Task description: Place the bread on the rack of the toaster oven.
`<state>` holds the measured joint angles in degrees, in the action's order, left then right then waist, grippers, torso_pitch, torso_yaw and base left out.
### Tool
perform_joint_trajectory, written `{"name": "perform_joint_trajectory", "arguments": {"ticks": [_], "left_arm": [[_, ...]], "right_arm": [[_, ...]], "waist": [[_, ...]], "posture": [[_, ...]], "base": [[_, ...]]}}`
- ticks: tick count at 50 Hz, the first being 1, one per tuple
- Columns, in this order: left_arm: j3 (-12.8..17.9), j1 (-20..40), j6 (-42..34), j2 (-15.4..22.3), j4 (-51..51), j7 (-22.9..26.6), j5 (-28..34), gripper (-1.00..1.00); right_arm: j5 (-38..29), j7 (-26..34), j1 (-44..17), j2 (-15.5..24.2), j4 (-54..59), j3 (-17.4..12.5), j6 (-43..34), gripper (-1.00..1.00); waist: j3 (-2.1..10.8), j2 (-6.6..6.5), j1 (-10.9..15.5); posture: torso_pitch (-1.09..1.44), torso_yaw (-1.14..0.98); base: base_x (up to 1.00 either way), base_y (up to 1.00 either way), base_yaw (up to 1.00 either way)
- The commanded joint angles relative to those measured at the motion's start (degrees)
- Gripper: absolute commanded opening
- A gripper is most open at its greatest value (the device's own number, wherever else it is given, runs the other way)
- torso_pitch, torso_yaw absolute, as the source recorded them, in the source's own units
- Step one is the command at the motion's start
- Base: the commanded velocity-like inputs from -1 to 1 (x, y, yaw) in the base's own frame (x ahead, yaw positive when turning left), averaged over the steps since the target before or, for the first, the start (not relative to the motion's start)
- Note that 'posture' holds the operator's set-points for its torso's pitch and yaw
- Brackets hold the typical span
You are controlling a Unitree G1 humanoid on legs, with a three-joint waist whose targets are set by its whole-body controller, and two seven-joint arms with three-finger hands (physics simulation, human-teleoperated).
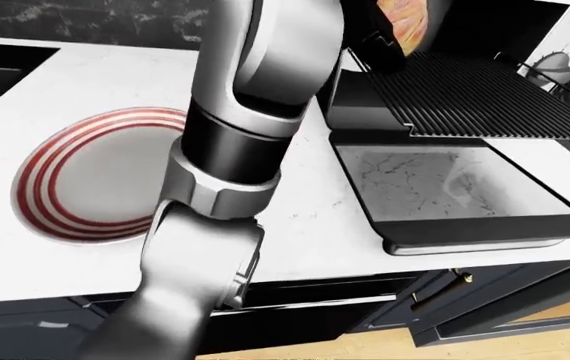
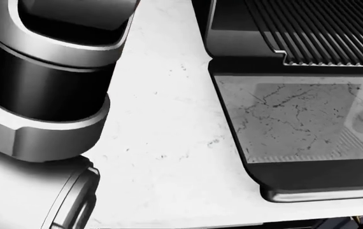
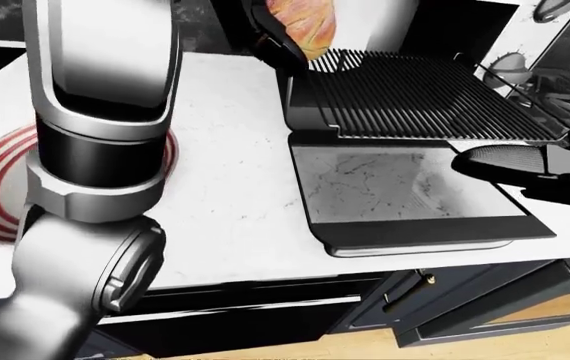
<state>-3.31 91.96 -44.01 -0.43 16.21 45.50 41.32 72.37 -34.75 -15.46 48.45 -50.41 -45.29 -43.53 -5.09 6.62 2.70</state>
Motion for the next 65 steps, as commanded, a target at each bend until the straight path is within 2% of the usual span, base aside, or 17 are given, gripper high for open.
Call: {"name": "perform_joint_trajectory", "arguments": {"ticks": [1,14,22,30,34,42,61,65], "left_arm": [[0.1,2.4,1.3,-0.2,-1.7,-1.4,-0.7,-0.85],[-0.8,1.0,10.6,-4.8,9.5,-9.3,-5.8,-0.89],[-1.4,0.4,14.4,-6.7,14.2,-11.9,-7.3,-0.9],[-0.9,2.5,18.5,-7.8,21.0,-14.9,-9.3,-0.92],[-1.0,3.2,20.2,-8.7,23.7,-16.2,-10.5,-0.93],[-0.5,6.0,23.2,-9.0,28.9,-17.7,-12.4,-0.94],[-0.4,6.6,28.3,-9.4,35.1,-19.0,-14.3,-0.98],[0.7,10.2,32.0,-9.4,42.6,-21.2,-15.7,-0.98]], "right_arm": [[-0.3,-0.1,-0.8,1.3,0.2,-1.3,1.4,1.0],[1.1,0.4,1.0,2.9,1.4,-5.1,1.9,1.0],[1.4,-0.1,0.7,3.2,1.6,-4.7,2.2,1.0],[1.0,0.2,0.9,2.9,1.6,-4.6,2.3,1.0],[1.5,0.6,1.5,2.7,1.5,-5.9,2.1,1.0],[1.1,1.0,1.8,2.5,1.5,-5.7,2.2,1.0],[0.6,1.6,1.8,2.0,1.5,-5.5,2.0,1.0],[0.1,1.8,1.7,1.9,1.7,-5.3,2.1,1.0]], "waist": [[1.5,0.34,0.0],[1.74,0.81,0.1],[1.87,0.94,0.0],[2.01,1.03,0.0],[2.04,1.16,0.0],[2.07,1.25,0.0],[2.26,1.37,-0.1],[2.36,1.52,0.0]], "posture": [[0.0,0.0],[0.0,0.0],[0.0,0.0],[0.0,0.0],[0.0,0.0],[0.0,0.0],[0.0,0.0],[0.0,0.0]], "base": [[0.0,0.0,0.0],[0.0,0.0,0.0],[0.0,0.0,0.0],[0.0,0.0,0.0],[0.0,0.0,0.0],[0.0,0.0,0.0],[0.0,0.0,0.0],[0.0,0.0,0.0]]}}
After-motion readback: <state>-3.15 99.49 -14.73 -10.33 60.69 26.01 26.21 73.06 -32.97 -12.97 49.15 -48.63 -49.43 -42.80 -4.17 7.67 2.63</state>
